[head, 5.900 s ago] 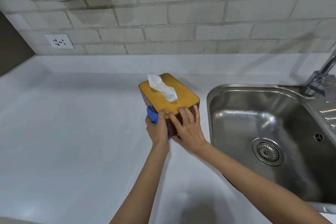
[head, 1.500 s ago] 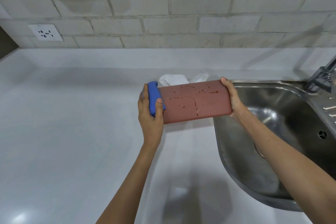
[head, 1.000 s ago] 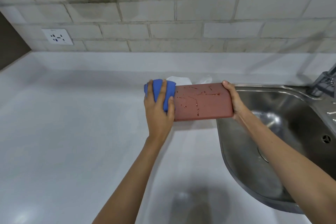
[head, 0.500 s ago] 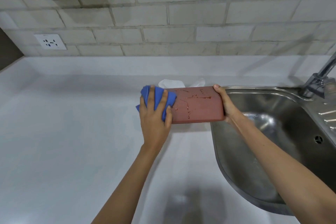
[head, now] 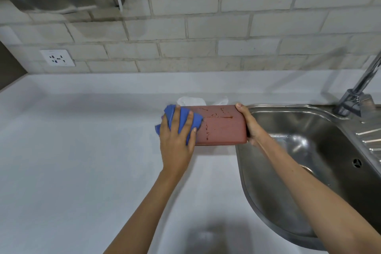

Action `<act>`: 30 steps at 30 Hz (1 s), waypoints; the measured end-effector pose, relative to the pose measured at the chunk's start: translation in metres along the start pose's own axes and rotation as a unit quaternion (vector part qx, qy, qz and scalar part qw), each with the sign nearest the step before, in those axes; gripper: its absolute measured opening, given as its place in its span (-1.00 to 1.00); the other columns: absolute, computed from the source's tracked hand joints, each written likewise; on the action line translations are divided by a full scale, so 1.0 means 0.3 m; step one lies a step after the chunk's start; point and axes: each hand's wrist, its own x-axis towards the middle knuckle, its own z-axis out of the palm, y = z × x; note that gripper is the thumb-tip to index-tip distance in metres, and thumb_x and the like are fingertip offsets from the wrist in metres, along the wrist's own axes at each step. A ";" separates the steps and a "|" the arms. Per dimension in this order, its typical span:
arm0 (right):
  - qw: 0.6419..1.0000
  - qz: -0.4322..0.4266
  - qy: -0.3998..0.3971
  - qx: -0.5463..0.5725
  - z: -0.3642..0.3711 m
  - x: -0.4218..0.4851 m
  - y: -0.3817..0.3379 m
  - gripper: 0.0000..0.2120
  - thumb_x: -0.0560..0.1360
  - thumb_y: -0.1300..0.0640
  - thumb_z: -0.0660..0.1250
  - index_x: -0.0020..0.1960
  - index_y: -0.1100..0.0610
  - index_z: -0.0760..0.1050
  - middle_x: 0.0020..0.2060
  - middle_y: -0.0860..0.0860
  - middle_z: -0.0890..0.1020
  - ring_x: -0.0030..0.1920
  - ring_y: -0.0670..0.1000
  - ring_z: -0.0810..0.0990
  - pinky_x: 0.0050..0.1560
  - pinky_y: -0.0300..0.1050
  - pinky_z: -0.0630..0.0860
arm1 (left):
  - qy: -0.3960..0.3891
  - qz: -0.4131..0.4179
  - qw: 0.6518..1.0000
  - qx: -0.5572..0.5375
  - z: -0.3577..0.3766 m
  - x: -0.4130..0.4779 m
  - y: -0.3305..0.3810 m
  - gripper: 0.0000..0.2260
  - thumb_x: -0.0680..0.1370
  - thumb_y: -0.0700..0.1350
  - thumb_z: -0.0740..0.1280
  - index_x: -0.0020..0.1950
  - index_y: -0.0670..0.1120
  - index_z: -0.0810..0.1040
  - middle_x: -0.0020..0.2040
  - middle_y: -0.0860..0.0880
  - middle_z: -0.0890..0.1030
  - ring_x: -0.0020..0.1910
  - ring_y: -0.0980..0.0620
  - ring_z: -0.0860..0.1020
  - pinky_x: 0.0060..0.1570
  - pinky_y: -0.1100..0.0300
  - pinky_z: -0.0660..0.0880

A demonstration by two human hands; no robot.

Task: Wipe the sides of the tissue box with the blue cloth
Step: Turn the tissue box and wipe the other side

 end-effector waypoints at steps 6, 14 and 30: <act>1.000 0.005 0.004 -0.018 0.001 -0.009 -0.003 -0.50 0.17 -0.31 0.36 -0.05 0.01 0.59 -0.03 0.07 0.65 -0.05 0.05 0.62 0.16 0.07 0.52 | -0.012 0.010 1.000 -0.021 -0.053 -0.119 -0.082 -0.67 0.54 -0.09 0.24 0.26 -0.17 0.57 0.35 -0.26 0.47 0.30 -0.38 0.43 0.26 -0.24 0.41; 1.000 0.000 0.011 0.011 0.011 -0.004 0.002 -0.54 0.40 -0.23 0.31 0.12 0.08 0.57 0.05 0.12 0.64 -0.02 0.08 0.62 0.01 -0.02 0.57 | 0.005 0.013 1.000 -0.013 0.012 0.006 0.029 -0.69 0.51 -0.16 0.33 0.24 -0.15 0.59 0.34 -0.25 0.48 0.26 -0.41 0.44 0.25 -0.18 0.40; 0.999 0.006 0.046 -0.019 0.039 -0.018 0.008 -0.31 0.08 -0.38 0.40 0.04 0.06 0.61 0.13 0.16 0.65 0.16 0.20 0.61 0.27 0.19 0.46 | 0.000 0.061 0.998 -0.017 0.058 -0.120 0.104 -0.67 0.50 -0.12 0.27 0.25 -0.10 0.59 0.33 -0.21 0.51 0.25 -0.35 0.49 0.28 -0.18 0.36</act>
